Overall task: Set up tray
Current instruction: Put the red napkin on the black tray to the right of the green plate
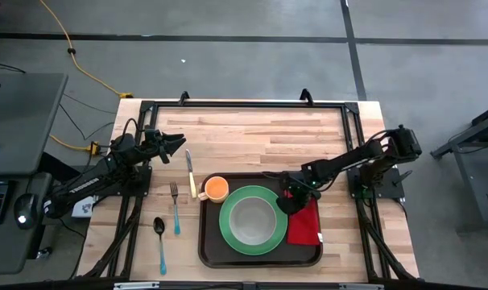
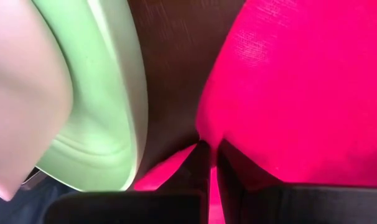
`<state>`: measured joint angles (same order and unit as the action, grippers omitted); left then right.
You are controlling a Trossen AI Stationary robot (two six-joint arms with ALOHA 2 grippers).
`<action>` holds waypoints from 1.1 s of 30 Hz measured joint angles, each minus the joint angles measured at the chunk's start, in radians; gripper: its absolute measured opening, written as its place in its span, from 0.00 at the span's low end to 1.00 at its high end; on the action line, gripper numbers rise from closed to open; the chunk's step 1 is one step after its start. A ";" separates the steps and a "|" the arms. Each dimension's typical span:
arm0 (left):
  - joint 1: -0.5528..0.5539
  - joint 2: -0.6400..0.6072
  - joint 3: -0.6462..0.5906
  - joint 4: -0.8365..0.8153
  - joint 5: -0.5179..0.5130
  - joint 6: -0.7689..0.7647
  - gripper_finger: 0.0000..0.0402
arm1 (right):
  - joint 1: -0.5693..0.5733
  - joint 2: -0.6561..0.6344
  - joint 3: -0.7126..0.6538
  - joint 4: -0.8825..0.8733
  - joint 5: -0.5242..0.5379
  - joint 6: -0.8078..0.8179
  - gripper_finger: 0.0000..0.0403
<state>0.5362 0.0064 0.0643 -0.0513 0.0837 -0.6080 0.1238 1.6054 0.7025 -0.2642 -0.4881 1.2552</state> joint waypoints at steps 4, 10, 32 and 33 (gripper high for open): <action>0.000 0.000 0.000 0.000 0.000 0.000 0.53 | 0.000 0.000 0.000 0.006 -0.001 0.000 0.00; 0.000 0.000 0.000 0.000 0.000 0.000 0.53 | 0.000 0.000 0.000 0.007 0.005 -0.002 0.00; 0.000 0.000 0.000 0.000 0.008 -0.001 0.53 | -0.026 -0.001 0.000 -0.012 -0.036 -0.033 0.00; 0.000 0.000 0.000 0.000 0.011 -0.001 0.53 | -0.026 -0.001 0.000 -0.012 -0.039 -0.033 0.00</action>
<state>0.5362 0.0063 0.0643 -0.0509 0.0946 -0.6090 0.0975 1.6047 0.7023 -0.2761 -0.5267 1.2218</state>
